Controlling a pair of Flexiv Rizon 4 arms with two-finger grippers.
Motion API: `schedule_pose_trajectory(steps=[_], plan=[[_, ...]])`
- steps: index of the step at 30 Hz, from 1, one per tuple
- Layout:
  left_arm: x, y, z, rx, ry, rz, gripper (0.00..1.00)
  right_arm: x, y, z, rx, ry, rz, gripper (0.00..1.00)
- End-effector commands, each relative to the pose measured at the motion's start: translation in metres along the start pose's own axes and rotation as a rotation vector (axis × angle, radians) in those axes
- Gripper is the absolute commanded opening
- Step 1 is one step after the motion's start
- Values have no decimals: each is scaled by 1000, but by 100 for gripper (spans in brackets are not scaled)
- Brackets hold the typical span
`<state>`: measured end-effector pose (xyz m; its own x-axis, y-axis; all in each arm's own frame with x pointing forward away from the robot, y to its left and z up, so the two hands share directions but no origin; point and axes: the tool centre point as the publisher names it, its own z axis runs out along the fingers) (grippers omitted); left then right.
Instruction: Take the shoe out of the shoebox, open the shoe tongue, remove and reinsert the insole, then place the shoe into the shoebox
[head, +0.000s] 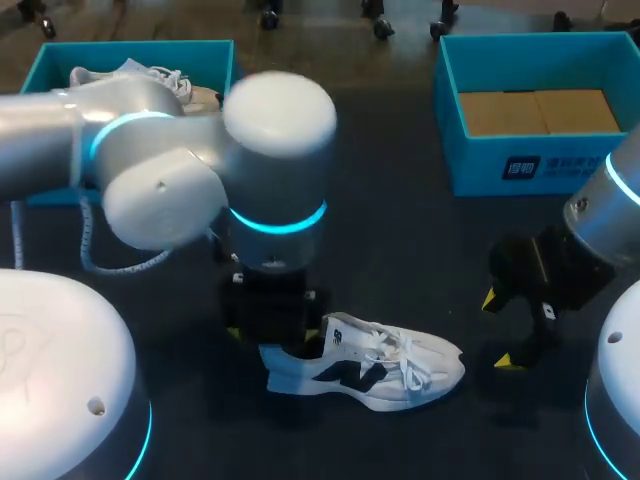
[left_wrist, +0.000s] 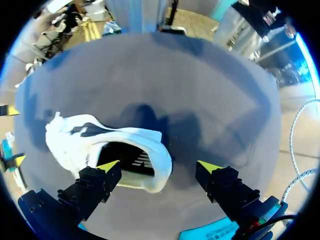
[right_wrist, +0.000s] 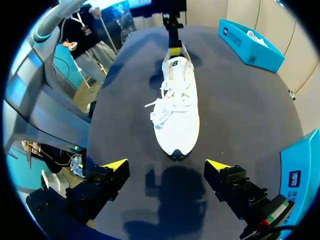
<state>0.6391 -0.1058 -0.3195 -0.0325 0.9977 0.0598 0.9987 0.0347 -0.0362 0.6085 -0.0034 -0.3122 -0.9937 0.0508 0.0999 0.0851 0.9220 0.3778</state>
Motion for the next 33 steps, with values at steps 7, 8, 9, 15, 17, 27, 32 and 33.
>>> schedule_pose_trajectory(steps=[7,8,9,15,17,27,32,33], plan=[[54,2,-53,306,-365,-147,100,0,0,1,0,0,-1,100],[54,2,-53,306,-365,-147,100,0,0,1,0,0,-1,100],[54,2,-53,306,-365,-147,100,0,0,1,0,0,-1,100],[54,2,-53,306,-365,-147,100,0,0,1,0,0,-1,100],[54,2,-53,306,-365,-147,100,0,0,1,0,0,-1,100],[83,11,-35,546,-541,-598,100,0,0,1,0,0,-1,100],[95,12,-33,645,-599,-747,100,0,0,1,0,0,-1,100],[95,12,-33,645,-599,-747,100,0,0,1,0,0,-1,100]])
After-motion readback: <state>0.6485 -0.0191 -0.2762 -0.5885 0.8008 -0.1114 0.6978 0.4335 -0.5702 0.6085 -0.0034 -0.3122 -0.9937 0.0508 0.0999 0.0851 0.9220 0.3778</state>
